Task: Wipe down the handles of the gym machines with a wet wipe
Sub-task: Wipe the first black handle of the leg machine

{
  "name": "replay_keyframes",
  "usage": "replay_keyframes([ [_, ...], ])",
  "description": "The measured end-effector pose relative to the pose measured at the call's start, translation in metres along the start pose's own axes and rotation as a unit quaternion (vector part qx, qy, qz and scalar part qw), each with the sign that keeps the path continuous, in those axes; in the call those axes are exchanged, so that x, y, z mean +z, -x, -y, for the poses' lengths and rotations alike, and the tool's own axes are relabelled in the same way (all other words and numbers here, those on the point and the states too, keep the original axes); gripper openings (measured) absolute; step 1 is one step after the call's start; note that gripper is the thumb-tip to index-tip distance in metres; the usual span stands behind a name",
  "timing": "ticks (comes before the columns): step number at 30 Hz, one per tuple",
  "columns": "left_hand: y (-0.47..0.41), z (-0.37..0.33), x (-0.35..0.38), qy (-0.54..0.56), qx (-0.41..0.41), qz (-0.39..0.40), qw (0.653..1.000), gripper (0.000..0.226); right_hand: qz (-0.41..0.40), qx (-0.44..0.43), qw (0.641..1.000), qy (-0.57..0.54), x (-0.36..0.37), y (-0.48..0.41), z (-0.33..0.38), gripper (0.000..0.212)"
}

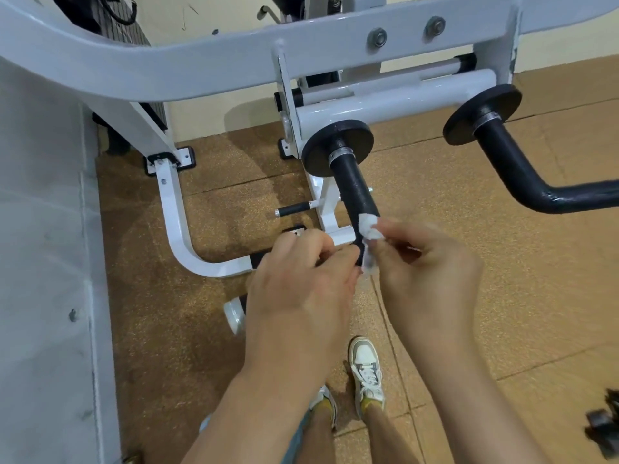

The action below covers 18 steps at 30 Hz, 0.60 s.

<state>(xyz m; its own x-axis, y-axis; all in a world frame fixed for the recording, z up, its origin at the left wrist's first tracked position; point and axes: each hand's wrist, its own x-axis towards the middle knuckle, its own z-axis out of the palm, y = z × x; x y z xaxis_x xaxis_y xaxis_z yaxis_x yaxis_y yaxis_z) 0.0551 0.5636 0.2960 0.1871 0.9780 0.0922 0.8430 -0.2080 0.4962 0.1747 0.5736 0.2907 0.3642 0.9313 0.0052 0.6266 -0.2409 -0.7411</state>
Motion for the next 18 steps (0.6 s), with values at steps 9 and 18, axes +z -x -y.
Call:
replay_keyframes([
  [9, -0.003, -0.001, -0.002, 0.006, -0.001, -0.011, 1.0, 0.006, 0.077, -0.078, 0.987, 0.119, -0.013, -0.015, 0.004, 0.015],
  [18, -0.004, -0.001, -0.004, 0.028, -0.033, -0.004, 0.999, 0.01, 0.152, -0.084, 0.977, 0.123, -0.018, -0.034, 0.006, 0.009],
])
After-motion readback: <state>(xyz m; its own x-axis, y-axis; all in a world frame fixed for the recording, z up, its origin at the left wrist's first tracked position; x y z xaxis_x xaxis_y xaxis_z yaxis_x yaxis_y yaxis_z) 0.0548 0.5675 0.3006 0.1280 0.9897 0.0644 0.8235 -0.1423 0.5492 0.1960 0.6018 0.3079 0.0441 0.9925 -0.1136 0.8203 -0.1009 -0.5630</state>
